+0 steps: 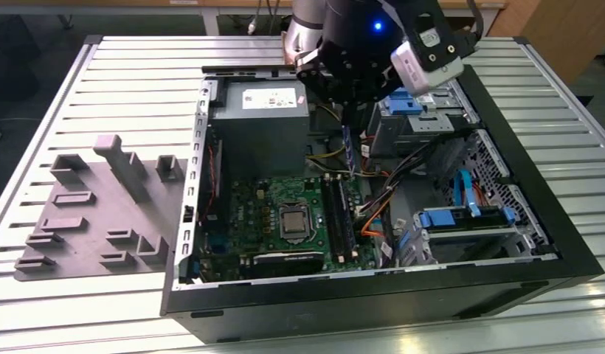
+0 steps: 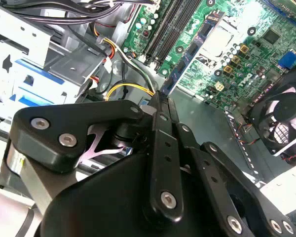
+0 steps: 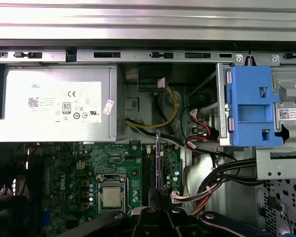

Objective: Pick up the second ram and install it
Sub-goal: 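Insert the second ram into the second slot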

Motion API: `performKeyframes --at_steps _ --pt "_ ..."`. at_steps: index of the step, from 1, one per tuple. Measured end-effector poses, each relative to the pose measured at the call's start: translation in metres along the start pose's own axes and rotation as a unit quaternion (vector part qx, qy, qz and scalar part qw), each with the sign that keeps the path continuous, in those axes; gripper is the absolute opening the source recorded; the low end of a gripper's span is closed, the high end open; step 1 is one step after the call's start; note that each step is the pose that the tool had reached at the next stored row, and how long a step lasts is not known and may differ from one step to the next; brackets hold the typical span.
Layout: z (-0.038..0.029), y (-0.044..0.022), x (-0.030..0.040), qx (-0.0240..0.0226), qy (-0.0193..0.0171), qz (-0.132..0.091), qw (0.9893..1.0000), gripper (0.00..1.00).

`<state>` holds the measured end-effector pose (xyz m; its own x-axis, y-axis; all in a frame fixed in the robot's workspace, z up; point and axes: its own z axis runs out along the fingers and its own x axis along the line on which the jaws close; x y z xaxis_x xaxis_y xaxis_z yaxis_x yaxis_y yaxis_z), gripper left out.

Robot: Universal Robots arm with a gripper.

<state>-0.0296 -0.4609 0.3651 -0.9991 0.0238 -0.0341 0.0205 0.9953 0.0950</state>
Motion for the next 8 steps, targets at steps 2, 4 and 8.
performKeyframes --at_steps 2,4,8 --pt "0.0019 -0.0002 0.0001 0.0000 0.0000 0.000 1.0000 0.11" --pt "0.0037 -0.0004 0.0001 0.0000 0.0000 0.000 1.0000 0.11" --pt "0.0076 -0.0007 0.0003 0.0000 0.0000 0.000 1.0000 0.11"
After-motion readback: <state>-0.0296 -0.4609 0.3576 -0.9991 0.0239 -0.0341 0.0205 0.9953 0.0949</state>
